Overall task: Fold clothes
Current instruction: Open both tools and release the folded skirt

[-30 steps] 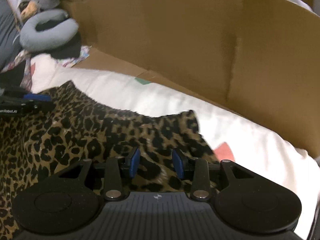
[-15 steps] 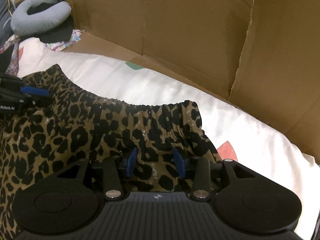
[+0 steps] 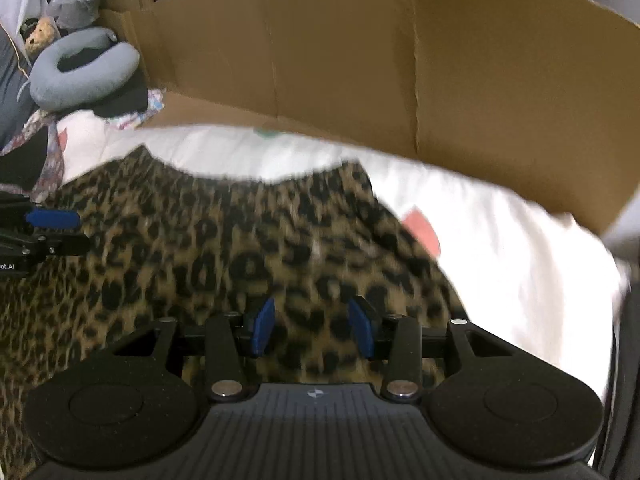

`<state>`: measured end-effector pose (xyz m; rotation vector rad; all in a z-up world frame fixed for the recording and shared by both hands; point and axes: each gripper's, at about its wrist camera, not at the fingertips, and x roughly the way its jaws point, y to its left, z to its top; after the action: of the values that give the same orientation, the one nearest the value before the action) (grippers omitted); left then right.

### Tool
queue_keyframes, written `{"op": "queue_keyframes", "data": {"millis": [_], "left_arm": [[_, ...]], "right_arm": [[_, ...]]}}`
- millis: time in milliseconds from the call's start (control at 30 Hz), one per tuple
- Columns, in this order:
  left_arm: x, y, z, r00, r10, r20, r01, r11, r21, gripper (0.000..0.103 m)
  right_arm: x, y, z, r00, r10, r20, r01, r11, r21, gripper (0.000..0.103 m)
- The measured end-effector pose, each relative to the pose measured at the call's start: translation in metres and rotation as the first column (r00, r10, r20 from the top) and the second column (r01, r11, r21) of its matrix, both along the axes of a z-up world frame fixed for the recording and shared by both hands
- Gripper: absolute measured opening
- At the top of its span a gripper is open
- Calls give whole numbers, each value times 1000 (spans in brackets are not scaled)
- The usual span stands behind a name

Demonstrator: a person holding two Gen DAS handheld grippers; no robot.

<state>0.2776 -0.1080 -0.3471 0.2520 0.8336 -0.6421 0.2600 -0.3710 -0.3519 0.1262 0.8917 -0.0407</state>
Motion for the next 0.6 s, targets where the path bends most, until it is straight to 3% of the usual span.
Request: {"op": "queue_keyframes", "data": {"millis": [400, 600], "left_arm": [[-29, 33, -20, 991, 83, -106, -68, 989, 133, 49], [-47, 54, -14, 986, 107, -128, -85, 983, 162, 51]], "right_arm": [[-71, -11, -21, 985, -74, -154, 66, 996, -61, 49], [-100, -19, -18, 971, -105, -214, 87, 992, -95, 50]]}}
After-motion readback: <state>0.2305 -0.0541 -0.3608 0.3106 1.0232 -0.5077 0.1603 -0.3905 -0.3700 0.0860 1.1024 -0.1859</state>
